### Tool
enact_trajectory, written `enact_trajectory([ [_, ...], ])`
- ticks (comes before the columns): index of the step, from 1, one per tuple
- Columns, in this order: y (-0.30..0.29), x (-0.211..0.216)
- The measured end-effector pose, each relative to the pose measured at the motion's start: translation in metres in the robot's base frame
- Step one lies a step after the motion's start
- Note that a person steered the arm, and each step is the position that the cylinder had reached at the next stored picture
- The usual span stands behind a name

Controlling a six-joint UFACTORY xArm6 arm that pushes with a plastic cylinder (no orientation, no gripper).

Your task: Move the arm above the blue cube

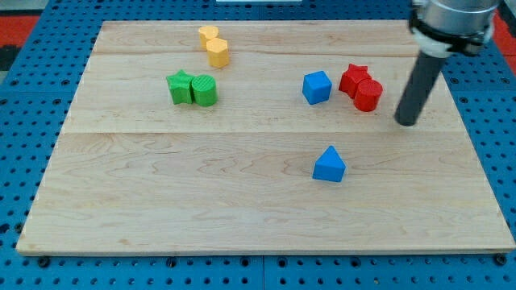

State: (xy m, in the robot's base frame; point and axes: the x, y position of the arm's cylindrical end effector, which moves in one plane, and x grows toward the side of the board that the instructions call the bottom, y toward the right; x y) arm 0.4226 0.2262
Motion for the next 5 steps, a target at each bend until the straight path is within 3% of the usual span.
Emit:
enact_trajectory([
  [3, 0.025, -0.135],
  [5, -0.067, -0.166],
])
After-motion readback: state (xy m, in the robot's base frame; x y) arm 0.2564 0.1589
